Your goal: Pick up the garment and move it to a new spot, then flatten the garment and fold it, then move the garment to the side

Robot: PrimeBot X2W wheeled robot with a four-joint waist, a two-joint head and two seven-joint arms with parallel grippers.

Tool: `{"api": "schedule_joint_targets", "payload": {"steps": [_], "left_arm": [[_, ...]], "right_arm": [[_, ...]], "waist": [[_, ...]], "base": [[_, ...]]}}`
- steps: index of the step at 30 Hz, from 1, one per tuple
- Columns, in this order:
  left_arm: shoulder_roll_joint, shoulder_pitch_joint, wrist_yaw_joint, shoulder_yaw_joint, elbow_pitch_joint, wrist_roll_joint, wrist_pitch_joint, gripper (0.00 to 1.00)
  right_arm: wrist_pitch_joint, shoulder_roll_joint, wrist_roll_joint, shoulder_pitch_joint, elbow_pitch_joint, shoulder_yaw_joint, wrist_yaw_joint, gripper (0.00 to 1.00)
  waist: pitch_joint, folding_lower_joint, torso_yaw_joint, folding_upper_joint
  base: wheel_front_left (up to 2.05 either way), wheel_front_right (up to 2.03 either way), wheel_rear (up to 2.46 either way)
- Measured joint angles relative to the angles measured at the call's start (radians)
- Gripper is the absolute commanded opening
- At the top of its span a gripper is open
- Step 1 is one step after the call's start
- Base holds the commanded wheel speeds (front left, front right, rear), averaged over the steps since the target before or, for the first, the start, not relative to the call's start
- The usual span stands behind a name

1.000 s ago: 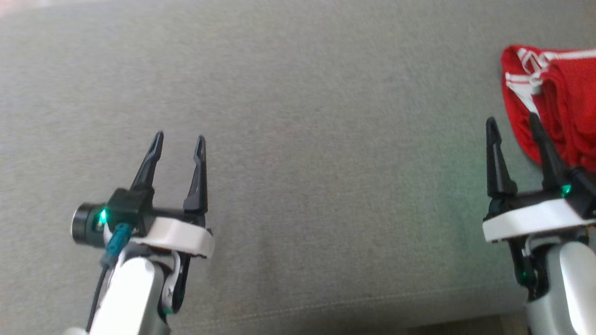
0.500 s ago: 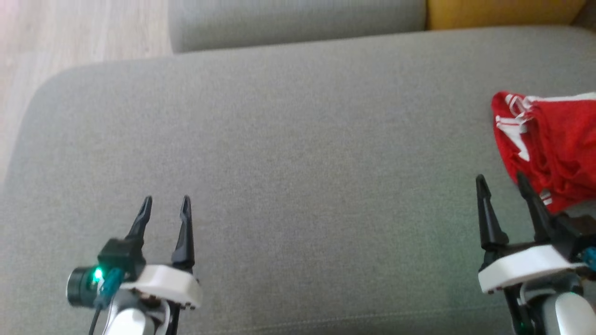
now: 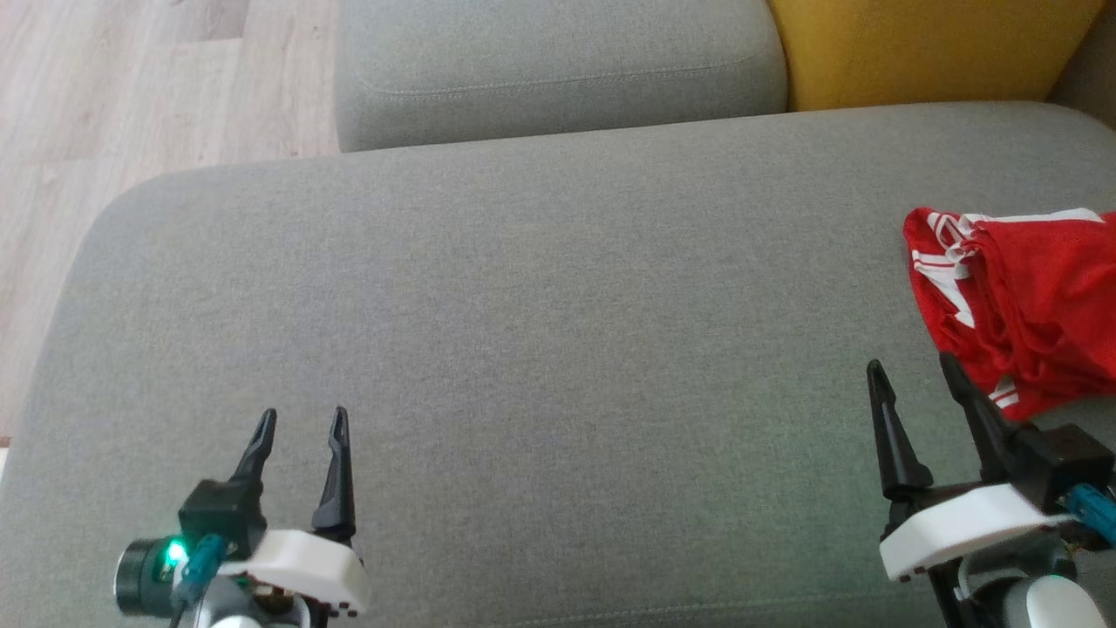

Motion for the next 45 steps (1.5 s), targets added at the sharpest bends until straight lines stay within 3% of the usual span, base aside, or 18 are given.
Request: {"api": "schedule_joint_targets", "payload": {"steps": [34,35,45], "left_arm": [[0.025,-0.004,0.017,-0.013,-0.017,0.002,0.006,1.0],[0.025,-0.004,0.017,-0.015,-0.015,0.002,0.006,0.0],[-0.001,0.046,0.005,-0.021,0.05,-0.067,0.017,0.0]], "right_arm": [[0.008,0.007,0.015,0.0,-0.011,0.006,0.0,1.0],[0.008,0.008,0.015,0.0,-0.009,0.006,0.0,0.0],[0.009,0.008,0.084,0.032,0.076,0.009,0.0,0.0]], "waist": [[0.014,0.0001,0.02,0.0],[0.014,0.0001,0.021,0.0],[0.015,0.0001,0.023,0.0]], "base": [[0.0,0.0,0.0],[0.0,0.0,0.0],[0.0,0.0,0.0]]}}
